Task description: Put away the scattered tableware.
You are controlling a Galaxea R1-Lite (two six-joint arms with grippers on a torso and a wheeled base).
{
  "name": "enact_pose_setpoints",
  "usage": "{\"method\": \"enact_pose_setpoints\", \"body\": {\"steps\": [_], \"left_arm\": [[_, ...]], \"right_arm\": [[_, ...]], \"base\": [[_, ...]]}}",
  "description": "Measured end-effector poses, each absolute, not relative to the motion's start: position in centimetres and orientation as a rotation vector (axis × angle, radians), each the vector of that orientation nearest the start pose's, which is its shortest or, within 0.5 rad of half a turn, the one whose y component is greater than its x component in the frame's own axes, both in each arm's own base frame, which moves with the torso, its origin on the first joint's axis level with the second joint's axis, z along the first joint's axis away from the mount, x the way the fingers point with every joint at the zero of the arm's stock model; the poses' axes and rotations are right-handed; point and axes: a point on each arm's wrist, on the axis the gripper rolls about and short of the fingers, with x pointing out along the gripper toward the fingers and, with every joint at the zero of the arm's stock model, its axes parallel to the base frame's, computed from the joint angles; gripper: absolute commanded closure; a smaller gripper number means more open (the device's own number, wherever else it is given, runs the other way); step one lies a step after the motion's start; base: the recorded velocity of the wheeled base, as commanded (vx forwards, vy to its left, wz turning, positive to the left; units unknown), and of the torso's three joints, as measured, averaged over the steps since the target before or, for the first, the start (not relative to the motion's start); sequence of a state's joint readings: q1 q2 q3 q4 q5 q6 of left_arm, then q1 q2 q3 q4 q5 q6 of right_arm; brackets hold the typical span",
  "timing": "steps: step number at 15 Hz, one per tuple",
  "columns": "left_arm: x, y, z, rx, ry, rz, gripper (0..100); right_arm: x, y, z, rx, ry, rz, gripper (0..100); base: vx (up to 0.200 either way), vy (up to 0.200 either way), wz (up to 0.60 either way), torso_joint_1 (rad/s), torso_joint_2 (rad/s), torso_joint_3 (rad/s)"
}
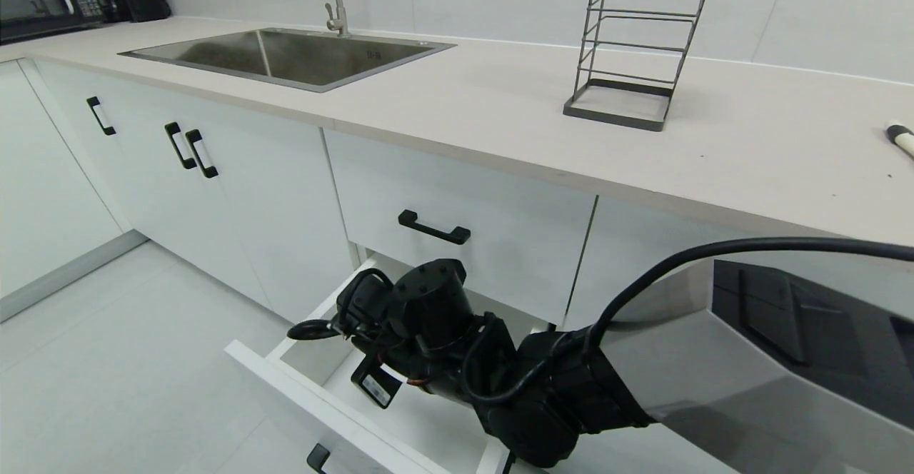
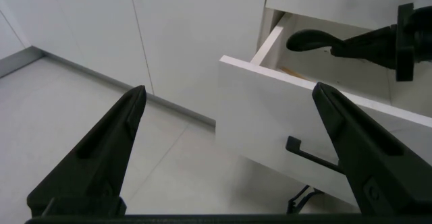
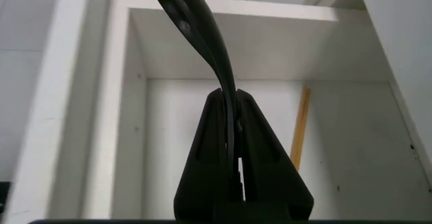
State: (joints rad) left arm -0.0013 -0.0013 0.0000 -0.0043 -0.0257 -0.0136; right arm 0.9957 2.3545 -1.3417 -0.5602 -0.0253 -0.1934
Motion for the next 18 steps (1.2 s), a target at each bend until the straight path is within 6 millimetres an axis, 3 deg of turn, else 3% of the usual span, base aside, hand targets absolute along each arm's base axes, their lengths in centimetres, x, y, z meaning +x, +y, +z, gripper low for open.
{"method": "enact_pose_setpoints", "body": {"steps": [8, 18], "left_arm": [[-2.3, -0.1, 7.6, -0.014, -0.005, -0.027, 0], [-2.3, -0.1, 7.6, -0.014, -0.005, -0.028, 0]], "right_arm": [[27.8, 37.7, 2.5, -0.483, 0.354, 0.925, 100], [28.5, 38.2, 0.2, -0.51, 0.37, 0.932, 100]], "base": [[0.0, 0.0, 0.0, 0.0, 0.0, 0.0], [0.0, 0.0, 0.0, 0.0, 0.0, 0.0]]}}
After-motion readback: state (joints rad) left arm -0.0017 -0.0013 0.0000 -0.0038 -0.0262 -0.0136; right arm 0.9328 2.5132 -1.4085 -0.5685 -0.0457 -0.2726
